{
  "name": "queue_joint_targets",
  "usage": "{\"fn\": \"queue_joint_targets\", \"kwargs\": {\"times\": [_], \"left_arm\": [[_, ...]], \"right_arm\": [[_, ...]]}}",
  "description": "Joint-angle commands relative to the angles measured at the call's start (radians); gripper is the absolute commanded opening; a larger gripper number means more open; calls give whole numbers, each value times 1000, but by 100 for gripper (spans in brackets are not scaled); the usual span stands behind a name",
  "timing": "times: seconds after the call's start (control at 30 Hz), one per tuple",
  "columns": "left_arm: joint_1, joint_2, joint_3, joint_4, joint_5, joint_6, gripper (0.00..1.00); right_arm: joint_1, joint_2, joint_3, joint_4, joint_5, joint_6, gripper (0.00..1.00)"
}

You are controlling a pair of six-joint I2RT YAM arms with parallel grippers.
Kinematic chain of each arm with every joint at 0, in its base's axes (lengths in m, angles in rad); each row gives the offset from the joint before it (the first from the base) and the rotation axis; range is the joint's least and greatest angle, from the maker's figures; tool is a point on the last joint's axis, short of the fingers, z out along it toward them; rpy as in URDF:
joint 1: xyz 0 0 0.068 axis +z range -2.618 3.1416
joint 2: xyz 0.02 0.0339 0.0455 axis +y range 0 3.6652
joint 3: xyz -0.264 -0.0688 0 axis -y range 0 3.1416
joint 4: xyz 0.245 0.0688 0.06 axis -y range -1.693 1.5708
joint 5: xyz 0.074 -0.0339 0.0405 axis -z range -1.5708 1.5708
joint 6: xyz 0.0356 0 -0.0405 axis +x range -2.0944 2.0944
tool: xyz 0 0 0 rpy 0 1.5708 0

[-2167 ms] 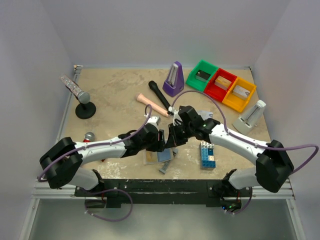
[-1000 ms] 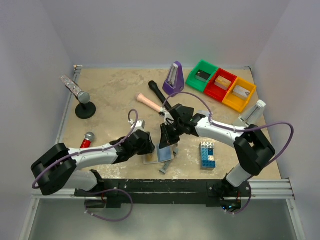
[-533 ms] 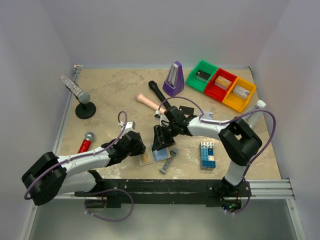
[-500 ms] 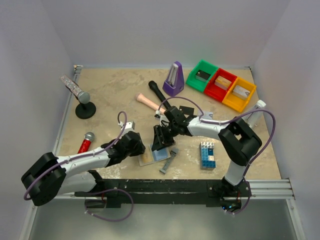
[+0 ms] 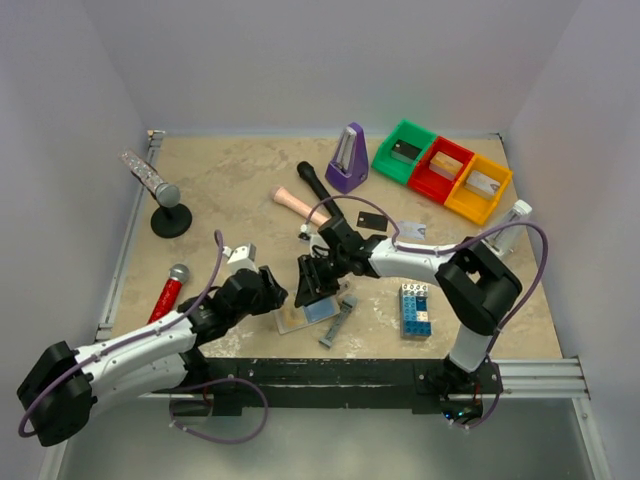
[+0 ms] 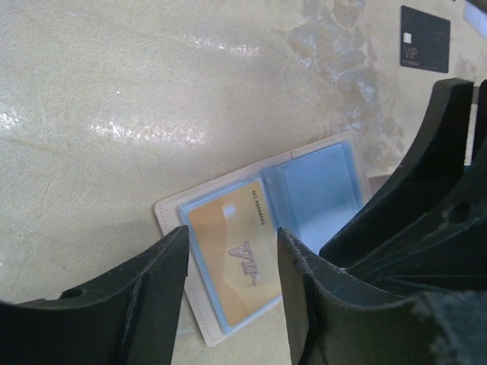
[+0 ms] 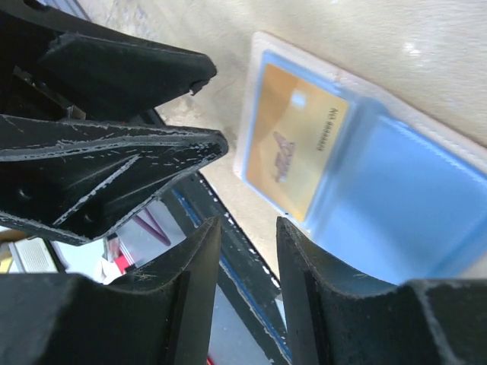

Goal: Take the credit cards out of the card holder
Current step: Remove the credit card from the card holder.

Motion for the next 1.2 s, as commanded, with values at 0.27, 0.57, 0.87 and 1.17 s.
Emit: {"fn": "queue_joint_targets", "kwargs": {"times": [0.27, 0.57, 0.87, 1.17], "left_arm": [[2, 31, -61, 69, 42, -32, 28], [2, 66, -84, 99, 49, -40, 15], [2, 86, -105, 98, 33, -59, 0], [2, 90, -131, 98, 18, -87, 0]], "right_arm": [[26, 91, 60, 62, -42, 50, 40], [25, 128, 63, 59, -22, 58, 40], [23, 119, 68, -10, 58, 42, 40], [23, 94, 50, -26, 122, 44, 44]]}}
